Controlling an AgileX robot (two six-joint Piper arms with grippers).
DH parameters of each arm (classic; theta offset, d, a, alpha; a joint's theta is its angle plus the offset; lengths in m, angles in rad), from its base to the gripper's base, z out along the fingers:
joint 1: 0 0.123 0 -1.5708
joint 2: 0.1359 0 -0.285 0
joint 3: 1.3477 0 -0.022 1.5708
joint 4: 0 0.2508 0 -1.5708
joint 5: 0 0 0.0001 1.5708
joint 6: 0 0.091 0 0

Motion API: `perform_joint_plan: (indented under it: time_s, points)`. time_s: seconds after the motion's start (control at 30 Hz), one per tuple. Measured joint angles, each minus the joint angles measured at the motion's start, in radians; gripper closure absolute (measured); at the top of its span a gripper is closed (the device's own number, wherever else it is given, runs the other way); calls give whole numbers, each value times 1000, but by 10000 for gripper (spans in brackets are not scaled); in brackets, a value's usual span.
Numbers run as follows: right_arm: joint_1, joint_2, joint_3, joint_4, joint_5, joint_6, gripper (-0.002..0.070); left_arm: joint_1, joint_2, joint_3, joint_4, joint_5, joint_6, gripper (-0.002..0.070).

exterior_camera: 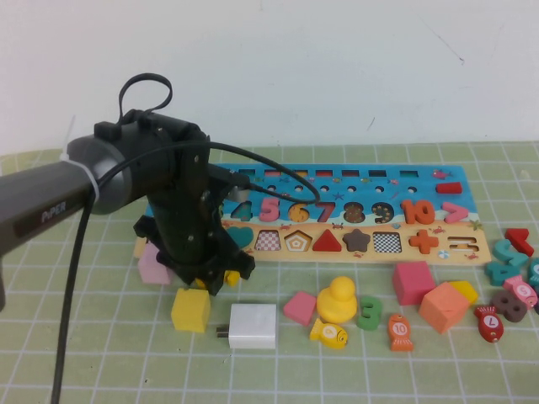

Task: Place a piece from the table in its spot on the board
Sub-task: Pick up the "number 6", then place the "number 6" into the hole of the number 6

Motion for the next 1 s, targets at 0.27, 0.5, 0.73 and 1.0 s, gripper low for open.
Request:
perform_joint_plan:
  time_s: [0.27, 0.5, 0.73, 1.0]
  points:
    - [0, 0, 0, 0, 0, 0, 679, 0, 9, -153, -6, 37, -4, 413]
    - [0, 0, 0, 0, 0, 0, 679, 0, 11, -204, -84, -140, -80, 413]
    - [0, 0, 0, 0, 0, 0, 679, 0, 65, -214, -182, -247, -71, 414]
    - [0, 0, 0, 0, 0, 0, 679, -6, 173, -379, -184, -151, -69, 414]
